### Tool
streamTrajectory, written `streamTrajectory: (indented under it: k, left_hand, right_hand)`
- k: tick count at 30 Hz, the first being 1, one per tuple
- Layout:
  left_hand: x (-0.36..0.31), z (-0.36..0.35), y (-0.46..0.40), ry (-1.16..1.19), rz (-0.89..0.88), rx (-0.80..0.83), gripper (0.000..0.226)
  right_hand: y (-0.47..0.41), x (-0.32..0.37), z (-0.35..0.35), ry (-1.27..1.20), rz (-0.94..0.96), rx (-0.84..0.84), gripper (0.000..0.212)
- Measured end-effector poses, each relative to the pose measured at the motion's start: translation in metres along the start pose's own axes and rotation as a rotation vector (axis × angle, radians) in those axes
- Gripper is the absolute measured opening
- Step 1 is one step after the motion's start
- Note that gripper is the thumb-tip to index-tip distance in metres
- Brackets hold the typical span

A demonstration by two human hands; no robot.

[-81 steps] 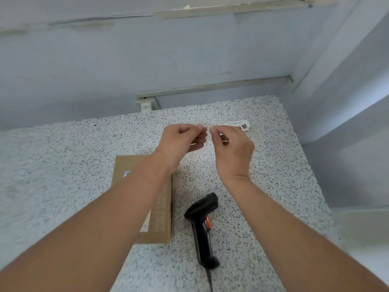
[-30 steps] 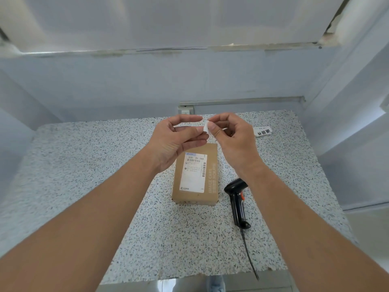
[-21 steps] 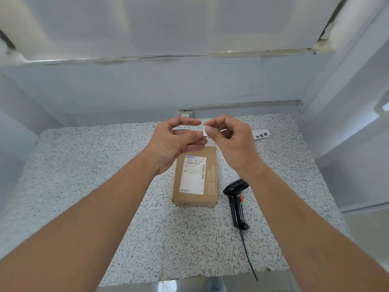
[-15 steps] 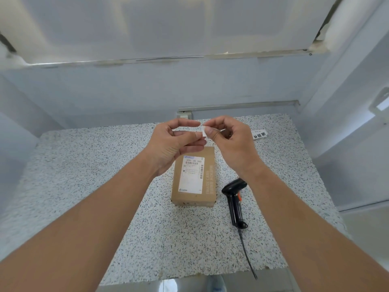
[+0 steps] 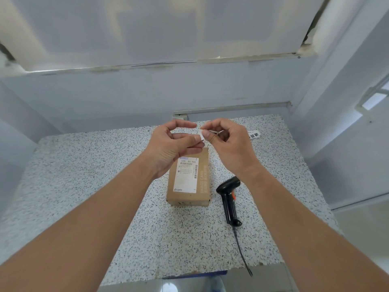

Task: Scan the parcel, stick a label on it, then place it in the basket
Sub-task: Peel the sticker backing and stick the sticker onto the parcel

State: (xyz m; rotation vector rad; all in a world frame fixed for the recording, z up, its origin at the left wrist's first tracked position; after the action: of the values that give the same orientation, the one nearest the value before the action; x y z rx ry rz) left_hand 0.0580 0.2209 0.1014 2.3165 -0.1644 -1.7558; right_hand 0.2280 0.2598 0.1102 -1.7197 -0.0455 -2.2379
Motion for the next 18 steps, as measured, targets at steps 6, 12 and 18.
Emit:
streamTrajectory:
  k: [6,12,18]
  left_hand:
    - [0.002,-0.003,0.001,-0.089,-0.059,-0.066,0.043]
    - [0.0,-0.011,0.003,-0.18,-0.117,-0.073,0.049]
    - [0.0,-0.021,0.007,-0.222,-0.148,-0.035,0.053]
  right_hand:
    - [0.011,0.008,0.015,0.153,0.084,-0.13,0.023]
    - [0.025,0.016,0.013,0.287,0.234,-0.064,0.016]
    - [0.031,0.02,0.017,0.403,0.315,-0.052,0.014]
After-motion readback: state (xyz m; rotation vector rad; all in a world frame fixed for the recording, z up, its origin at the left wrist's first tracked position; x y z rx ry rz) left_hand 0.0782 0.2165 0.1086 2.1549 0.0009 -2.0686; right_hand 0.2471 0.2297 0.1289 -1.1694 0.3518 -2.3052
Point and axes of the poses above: each hand's wrist, its own y-axis away from the middle knuckle, its own z-axis out of the back of the hand, x = y × z, the point moved 7 cm from there along -y, towards the middle knuckle, and after that the axes turned 1 degree about x, right-handed, at the moved point
